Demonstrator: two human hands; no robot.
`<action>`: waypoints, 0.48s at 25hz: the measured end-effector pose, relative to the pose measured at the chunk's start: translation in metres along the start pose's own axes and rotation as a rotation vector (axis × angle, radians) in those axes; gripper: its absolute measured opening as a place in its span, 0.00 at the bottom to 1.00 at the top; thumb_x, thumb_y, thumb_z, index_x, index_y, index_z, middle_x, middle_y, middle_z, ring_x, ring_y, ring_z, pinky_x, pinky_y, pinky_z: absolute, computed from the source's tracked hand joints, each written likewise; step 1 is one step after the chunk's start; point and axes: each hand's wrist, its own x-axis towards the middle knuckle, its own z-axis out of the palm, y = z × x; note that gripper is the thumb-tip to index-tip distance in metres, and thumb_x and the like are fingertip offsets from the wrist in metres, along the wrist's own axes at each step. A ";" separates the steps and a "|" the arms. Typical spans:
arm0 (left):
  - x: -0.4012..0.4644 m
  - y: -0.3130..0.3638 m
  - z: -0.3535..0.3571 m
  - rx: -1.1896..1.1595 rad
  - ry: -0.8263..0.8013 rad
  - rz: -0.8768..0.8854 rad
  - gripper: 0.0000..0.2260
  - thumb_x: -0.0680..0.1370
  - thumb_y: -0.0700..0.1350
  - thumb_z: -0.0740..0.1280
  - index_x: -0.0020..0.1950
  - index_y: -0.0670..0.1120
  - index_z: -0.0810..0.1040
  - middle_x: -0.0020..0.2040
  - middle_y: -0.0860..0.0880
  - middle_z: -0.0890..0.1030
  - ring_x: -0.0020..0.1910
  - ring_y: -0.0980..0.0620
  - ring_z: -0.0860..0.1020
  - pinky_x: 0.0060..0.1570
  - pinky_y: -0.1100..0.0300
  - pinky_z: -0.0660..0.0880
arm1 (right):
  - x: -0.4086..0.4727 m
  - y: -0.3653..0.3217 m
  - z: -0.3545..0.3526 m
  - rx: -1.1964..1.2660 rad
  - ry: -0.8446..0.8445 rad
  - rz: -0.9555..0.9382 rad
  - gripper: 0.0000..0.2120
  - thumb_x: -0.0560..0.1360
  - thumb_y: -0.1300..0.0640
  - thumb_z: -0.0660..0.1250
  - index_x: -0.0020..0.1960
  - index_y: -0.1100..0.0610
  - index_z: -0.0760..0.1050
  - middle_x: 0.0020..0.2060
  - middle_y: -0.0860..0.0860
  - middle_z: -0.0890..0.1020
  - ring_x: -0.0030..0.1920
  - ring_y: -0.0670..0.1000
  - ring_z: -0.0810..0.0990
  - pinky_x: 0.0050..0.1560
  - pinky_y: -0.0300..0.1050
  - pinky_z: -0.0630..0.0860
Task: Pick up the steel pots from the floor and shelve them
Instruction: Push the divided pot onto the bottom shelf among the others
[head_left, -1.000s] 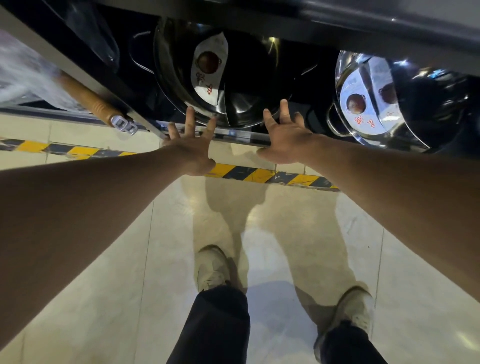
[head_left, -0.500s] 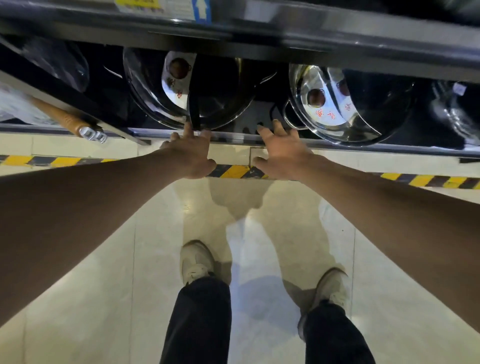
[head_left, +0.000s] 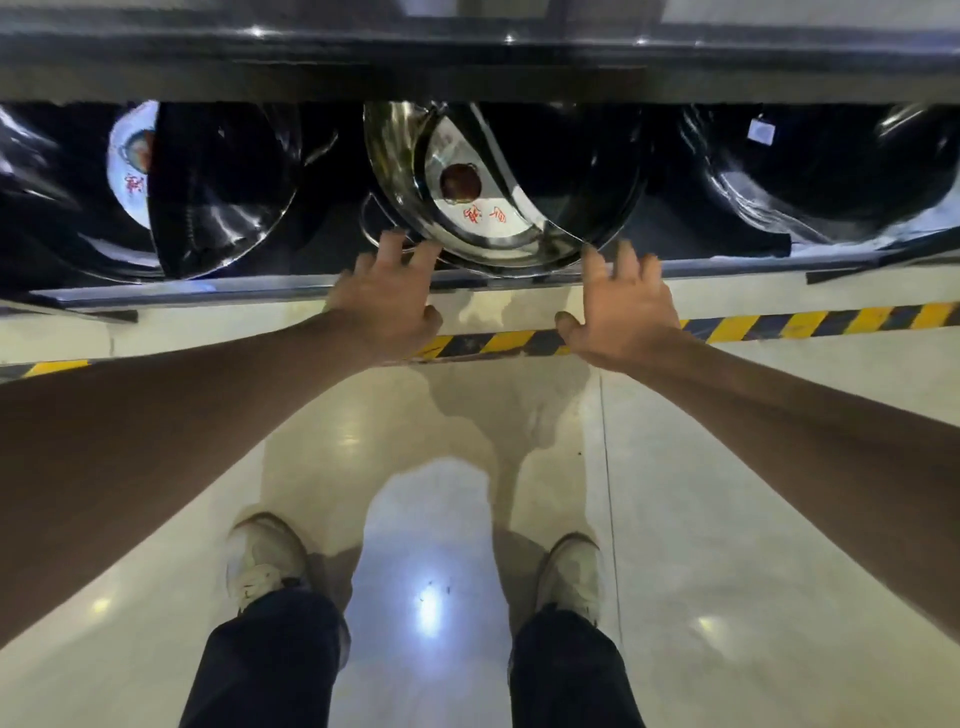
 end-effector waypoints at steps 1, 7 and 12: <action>0.007 0.013 0.012 0.042 0.018 -0.013 0.34 0.76 0.51 0.67 0.79 0.52 0.55 0.77 0.40 0.58 0.68 0.32 0.68 0.61 0.39 0.71 | 0.008 0.015 0.009 -0.024 -0.021 0.013 0.42 0.75 0.38 0.64 0.80 0.56 0.51 0.78 0.63 0.56 0.73 0.69 0.58 0.68 0.61 0.66; 0.023 0.018 0.047 0.162 -0.010 -0.090 0.46 0.73 0.51 0.71 0.81 0.57 0.43 0.81 0.37 0.40 0.73 0.27 0.61 0.63 0.35 0.70 | 0.046 0.050 0.031 -0.034 -0.021 -0.059 0.48 0.73 0.37 0.67 0.82 0.54 0.45 0.81 0.58 0.50 0.75 0.71 0.55 0.70 0.65 0.64; 0.031 -0.004 0.024 0.162 -0.088 -0.106 0.46 0.76 0.51 0.70 0.82 0.59 0.40 0.82 0.42 0.35 0.74 0.28 0.59 0.65 0.35 0.69 | 0.022 0.030 0.047 0.013 0.015 -0.028 0.48 0.73 0.49 0.71 0.82 0.52 0.44 0.81 0.59 0.48 0.76 0.70 0.55 0.67 0.62 0.69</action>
